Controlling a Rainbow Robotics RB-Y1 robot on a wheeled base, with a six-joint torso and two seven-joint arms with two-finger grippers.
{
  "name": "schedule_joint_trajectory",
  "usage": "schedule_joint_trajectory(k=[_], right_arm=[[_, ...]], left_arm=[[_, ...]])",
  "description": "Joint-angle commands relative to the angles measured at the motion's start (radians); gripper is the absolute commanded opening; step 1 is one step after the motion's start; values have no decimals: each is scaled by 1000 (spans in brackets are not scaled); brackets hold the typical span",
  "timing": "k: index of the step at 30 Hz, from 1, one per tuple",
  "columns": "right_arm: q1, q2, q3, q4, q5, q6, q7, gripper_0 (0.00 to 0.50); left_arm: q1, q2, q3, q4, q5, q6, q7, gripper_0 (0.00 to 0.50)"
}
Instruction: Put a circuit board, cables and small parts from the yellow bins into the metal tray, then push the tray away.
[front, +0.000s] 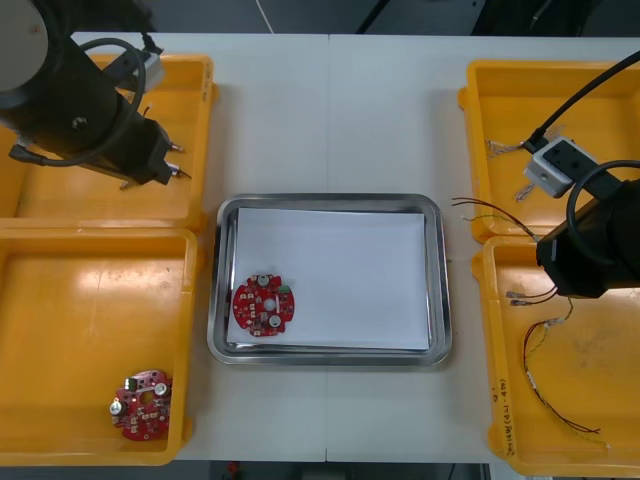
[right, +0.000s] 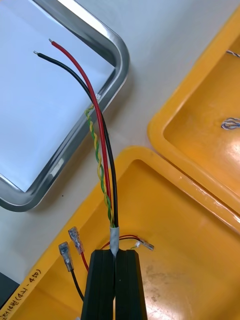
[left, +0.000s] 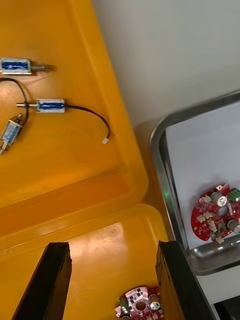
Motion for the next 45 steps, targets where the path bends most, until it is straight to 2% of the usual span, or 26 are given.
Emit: schedule_joint_trajectory(k=[1, 8, 17, 23, 27, 36, 45], right_arm=[[-68, -37, 82, -28, 19, 3, 13, 0], [-143, -37, 188, -28, 23, 3, 8, 0], [-241, -17, 348, -28, 45, 3, 23, 0], [-304, 53, 455, -27, 108, 3, 51, 0], [-354, 112, 529, 15, 146, 3, 163, 0], [-413, 240, 576, 168, 154, 3, 368, 0], [-420, 247, 687, 216, 252, 3, 465, 0]], left_arm=[[-32, 50, 66, 75, -41, -29, -92, 500], [-38, 64, 121, 193, -44, -86, -198, 500], [-49, 84, 155, 339, -88, -230, -299, 500], [-52, 82, 153, 414, -146, -331, -322, 500], [-54, 82, 153, 452, -163, -402, -344, 500], [-84, 59, 132, 587, -191, -581, -385, 500], [-141, 19, 126, 721, -220, -724, -428, 500]])
